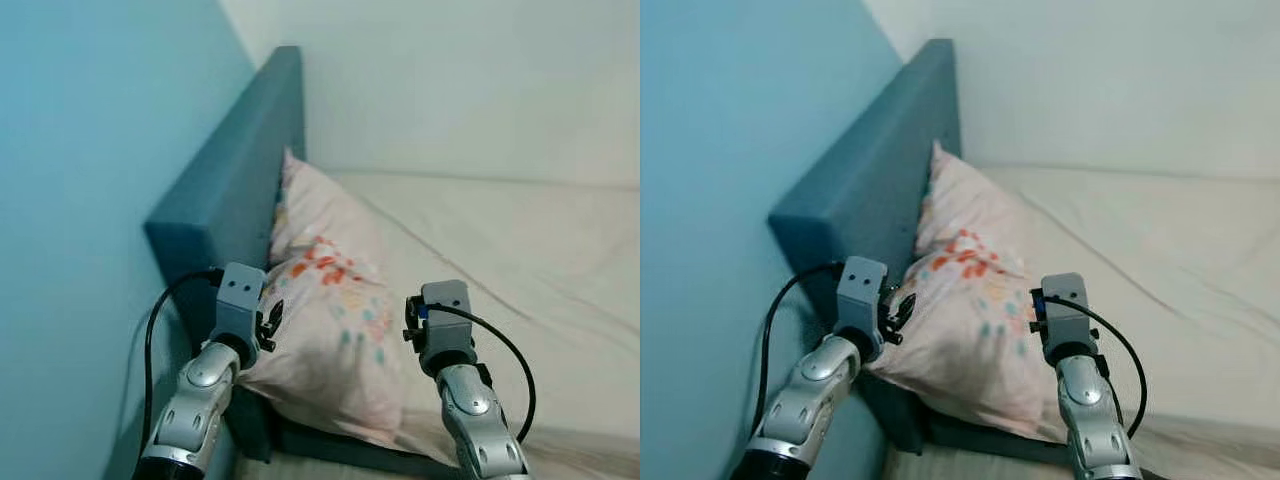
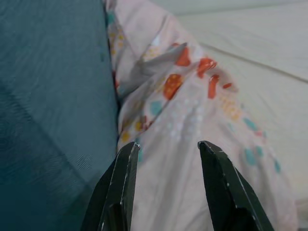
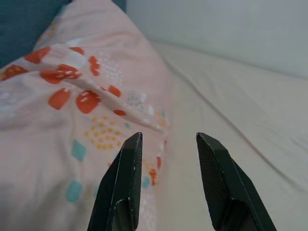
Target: Clean up the room
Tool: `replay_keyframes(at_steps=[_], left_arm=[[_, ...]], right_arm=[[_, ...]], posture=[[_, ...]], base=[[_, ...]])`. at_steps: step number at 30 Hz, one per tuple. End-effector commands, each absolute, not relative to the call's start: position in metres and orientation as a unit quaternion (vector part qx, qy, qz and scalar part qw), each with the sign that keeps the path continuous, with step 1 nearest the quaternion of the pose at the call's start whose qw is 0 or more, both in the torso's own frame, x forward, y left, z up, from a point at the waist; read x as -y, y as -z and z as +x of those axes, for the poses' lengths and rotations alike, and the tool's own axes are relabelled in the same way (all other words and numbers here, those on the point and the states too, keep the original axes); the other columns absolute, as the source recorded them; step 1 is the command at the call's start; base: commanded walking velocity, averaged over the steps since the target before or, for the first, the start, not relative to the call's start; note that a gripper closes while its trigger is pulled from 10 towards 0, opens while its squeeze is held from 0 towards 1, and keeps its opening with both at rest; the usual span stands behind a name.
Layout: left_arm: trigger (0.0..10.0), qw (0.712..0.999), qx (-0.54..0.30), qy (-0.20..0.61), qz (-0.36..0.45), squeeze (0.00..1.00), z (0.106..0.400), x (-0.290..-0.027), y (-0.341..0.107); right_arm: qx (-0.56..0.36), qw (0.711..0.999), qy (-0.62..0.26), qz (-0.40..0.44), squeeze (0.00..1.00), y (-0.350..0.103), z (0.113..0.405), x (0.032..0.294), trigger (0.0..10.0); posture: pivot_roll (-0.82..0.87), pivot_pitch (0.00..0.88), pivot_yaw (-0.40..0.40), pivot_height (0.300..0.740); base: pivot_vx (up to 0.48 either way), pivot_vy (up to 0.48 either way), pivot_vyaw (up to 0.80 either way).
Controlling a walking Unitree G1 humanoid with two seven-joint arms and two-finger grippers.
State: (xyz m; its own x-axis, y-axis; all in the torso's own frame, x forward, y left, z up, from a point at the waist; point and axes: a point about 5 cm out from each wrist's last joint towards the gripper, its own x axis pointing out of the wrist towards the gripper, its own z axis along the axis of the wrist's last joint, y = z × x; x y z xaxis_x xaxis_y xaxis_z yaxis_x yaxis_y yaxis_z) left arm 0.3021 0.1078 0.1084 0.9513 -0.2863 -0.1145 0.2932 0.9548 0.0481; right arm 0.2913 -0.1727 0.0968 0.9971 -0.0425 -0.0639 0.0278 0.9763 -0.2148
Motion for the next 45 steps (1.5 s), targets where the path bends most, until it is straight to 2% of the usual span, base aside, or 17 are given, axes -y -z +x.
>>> replay_keyframes(at_steps=[1, 38, 45], left_arm=[[10.0, 0.985, -0.054, 0.156, 0.041, 0.00, 0.3012, -0.1040, -0.1077], [10.0, 0.983, -0.021, 0.180, 0.039, 0.00, 0.3012, -0.1034, -0.1123], [10.0, 0.981, -0.011, 0.191, 0.030, 0.00, 0.3004, -0.1012, -0.1148]], right_arm=[[-0.041, 0.994, 0.031, -0.101, 0.00, -0.0933, 0.2894, 0.1782, 10.0], [-0.043, 0.992, 0.054, -0.107, 0.00, -0.0939, 0.2907, 0.1842, 10.0], [-0.044, 0.992, 0.057, -0.107, 0.00, -0.0935, 0.2903, 0.1850, 10.0]], posture=[[-0.04, 0.052, 0.017, 0.736], [-0.05, 0.050, 0.018, 0.736], [-0.05, 0.050, 0.016, 0.736]], base=[[0.000, 0.000, 0.00], [0.000, 0.000, 0.00], [0.337, 0.000, 0.00]])
